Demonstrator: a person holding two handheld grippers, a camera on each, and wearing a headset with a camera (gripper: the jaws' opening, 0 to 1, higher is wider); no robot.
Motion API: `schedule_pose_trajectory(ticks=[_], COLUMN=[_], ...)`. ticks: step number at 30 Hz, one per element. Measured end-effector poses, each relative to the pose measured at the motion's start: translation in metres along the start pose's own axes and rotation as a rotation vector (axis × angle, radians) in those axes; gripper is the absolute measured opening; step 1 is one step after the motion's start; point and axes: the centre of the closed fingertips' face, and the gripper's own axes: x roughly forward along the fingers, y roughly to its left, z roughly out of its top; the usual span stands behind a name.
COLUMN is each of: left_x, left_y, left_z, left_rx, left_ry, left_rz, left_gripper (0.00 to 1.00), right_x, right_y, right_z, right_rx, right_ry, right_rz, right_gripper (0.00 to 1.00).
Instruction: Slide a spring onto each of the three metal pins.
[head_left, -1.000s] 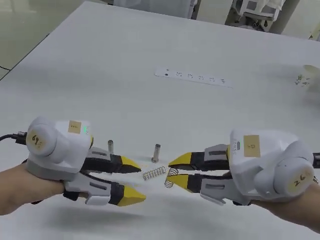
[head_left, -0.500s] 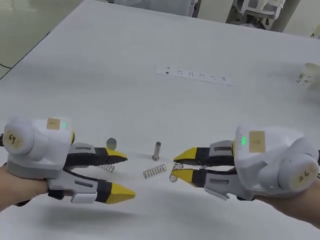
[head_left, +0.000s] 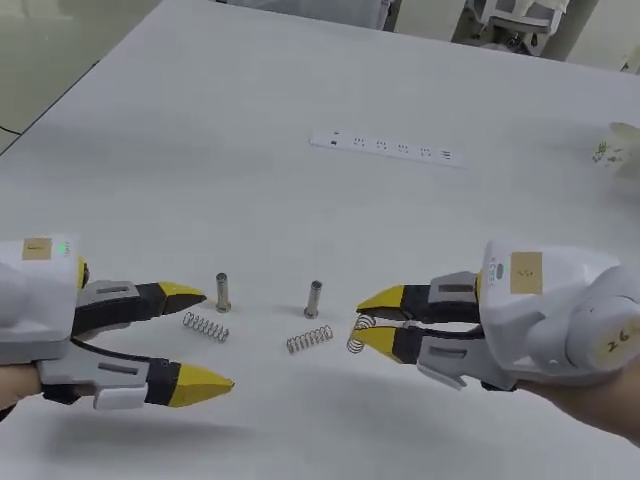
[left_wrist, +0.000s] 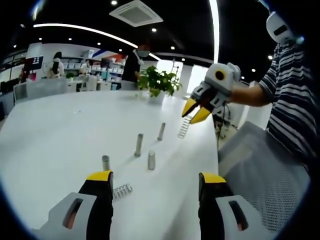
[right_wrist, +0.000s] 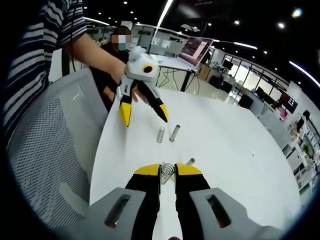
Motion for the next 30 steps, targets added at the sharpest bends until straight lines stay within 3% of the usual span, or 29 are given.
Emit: schedule_pose_trajectory(ticks=[14, 22, 30], left_x=[-0.007, -0.008, -0.012], left_y=[0.011, 0.014, 0.018], left_z=[0.006, 0.004, 0.004], left_rx=[-0.017, -0.018, -0.025], left_ry=[-0.068, -0.071, -0.078], left_rz=[0.064, 0.080, 0.097], left_gripper=[0.97, 0.98, 0.98], right_x=[-0.010, -0.018, -0.028], right_y=[-0.013, -0.027, -0.051], right_z=[-0.015, -0.026, -0.035], right_rx=[0.023, 0.027, 0.034], right_ry=[0.028, 0.056, 0.079], right_rz=[-0.032, -0.057, -0.105], right_gripper=[0.07, 0.07, 0.07])
